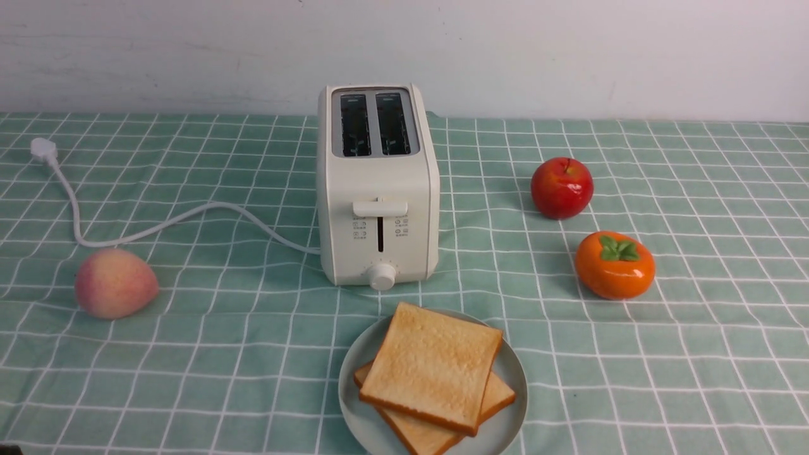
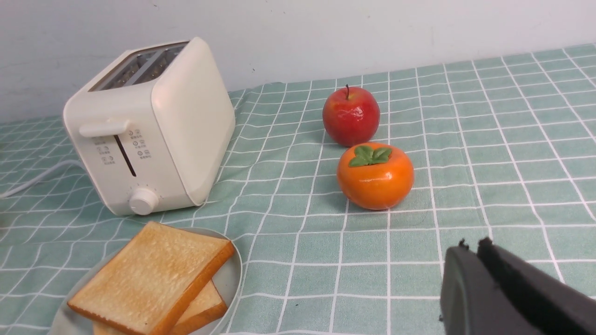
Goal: Take toasted bread from bread machine on blue coffee table place on plate.
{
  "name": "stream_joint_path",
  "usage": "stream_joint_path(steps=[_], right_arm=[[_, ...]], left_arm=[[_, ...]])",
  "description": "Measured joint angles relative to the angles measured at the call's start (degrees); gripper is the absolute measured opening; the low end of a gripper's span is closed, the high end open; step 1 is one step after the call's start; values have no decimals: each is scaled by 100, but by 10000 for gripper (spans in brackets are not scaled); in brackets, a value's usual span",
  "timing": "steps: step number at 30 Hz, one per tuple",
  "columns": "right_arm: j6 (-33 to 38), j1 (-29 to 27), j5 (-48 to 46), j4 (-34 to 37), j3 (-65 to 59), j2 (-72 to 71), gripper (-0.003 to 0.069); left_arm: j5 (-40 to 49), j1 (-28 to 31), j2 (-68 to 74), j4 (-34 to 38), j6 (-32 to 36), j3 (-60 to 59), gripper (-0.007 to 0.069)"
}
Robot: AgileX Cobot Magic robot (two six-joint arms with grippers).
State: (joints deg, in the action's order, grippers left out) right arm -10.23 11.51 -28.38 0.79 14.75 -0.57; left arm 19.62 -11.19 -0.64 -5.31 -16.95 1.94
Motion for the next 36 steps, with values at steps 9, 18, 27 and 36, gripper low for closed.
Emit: stream_joint_path(steps=[9,18,27,36], right_arm=[[0,0,0,0,-5,0,41],[0,0,0,0,-5,0,44],[0,0,0,0,-5,0,57],[0,-781,0,0,-5,0,69]], left_arm=[[357,205,0,392,-35,-368,-6],[362,610,0,397,-40,-368,0],[362,900,0,391,-40,-368,8],[356,906,0,391,-40,-368,17]])
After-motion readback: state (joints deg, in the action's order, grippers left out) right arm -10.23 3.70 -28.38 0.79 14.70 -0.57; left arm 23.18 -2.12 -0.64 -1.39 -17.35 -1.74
